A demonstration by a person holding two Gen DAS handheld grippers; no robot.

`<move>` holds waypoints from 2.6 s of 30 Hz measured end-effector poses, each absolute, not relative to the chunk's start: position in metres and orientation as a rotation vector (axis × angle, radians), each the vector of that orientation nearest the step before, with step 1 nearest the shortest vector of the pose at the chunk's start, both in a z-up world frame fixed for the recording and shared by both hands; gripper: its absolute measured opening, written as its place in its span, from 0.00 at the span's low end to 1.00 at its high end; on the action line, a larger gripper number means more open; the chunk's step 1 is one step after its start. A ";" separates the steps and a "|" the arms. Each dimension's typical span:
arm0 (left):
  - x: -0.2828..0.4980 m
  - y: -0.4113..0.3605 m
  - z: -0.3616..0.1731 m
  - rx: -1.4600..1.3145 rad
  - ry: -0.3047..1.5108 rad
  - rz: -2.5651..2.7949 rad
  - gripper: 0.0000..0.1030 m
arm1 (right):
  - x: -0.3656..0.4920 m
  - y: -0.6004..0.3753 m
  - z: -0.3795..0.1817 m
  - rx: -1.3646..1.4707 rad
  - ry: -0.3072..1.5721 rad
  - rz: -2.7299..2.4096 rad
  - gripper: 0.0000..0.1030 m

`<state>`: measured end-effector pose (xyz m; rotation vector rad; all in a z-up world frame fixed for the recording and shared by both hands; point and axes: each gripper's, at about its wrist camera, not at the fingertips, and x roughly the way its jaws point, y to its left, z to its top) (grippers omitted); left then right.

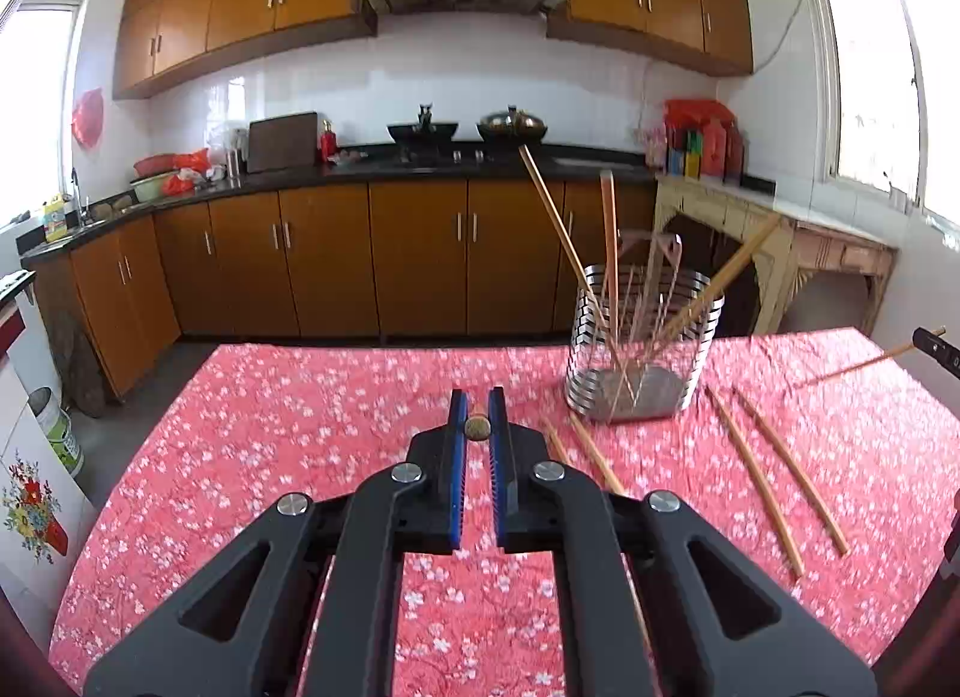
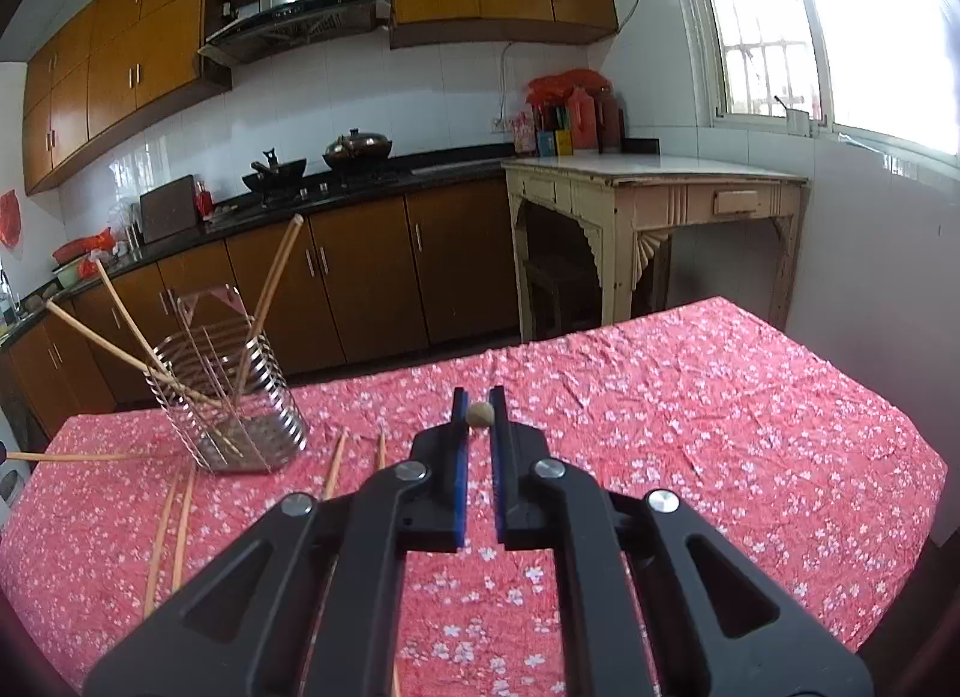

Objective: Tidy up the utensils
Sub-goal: 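Lift both held chopsticks upright and carry them over the wire holder, then open both tools to drop the chopsticks into the wire holder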

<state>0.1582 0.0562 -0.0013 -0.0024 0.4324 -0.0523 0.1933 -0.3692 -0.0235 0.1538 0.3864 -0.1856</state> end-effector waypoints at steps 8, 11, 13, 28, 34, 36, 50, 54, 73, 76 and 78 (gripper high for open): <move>0.153 0.064 0.016 -0.027 0.373 -0.039 0.07 | 0.190 -0.365 0.000 0.159 0.327 -0.165 0.07; 0.151 0.065 0.022 -0.033 0.357 -0.040 0.07 | 0.188 -0.363 0.007 0.160 0.308 -0.157 0.07; 0.150 0.066 0.026 -0.040 0.342 -0.040 0.07 | 0.187 -0.363 0.011 0.161 0.295 -0.154 0.07; 0.139 0.067 0.051 -0.082 0.272 -0.064 0.07 | 0.171 -0.355 0.039 0.179 0.223 -0.092 0.07; 0.136 0.062 0.061 -0.083 0.249 -0.079 0.07 | 0.162 -0.347 0.060 0.226 0.192 -0.004 0.07; 0.137 0.060 0.070 -0.090 0.235 -0.088 0.07 | 0.159 -0.342 0.072 0.239 0.170 0.033 0.07; 0.156 0.018 0.162 -0.202 0.037 -0.166 0.07 | 0.193 -0.294 0.136 0.228 0.046 0.154 0.07; 0.178 0.000 0.170 -0.216 0.000 -0.137 0.07 | 0.217 -0.278 0.137 0.193 0.034 0.152 0.07; 0.274 -0.022 0.115 -0.206 0.144 -0.035 0.07 | 0.331 -0.254 0.083 0.220 0.244 0.207 0.07; 0.279 -0.023 0.112 -0.205 0.151 -0.024 0.07 | 0.335 -0.250 0.077 0.216 0.260 0.214 0.07; 0.282 -0.024 0.112 -0.202 0.154 -0.019 0.07 | 0.338 -0.249 0.075 0.216 0.268 0.218 0.07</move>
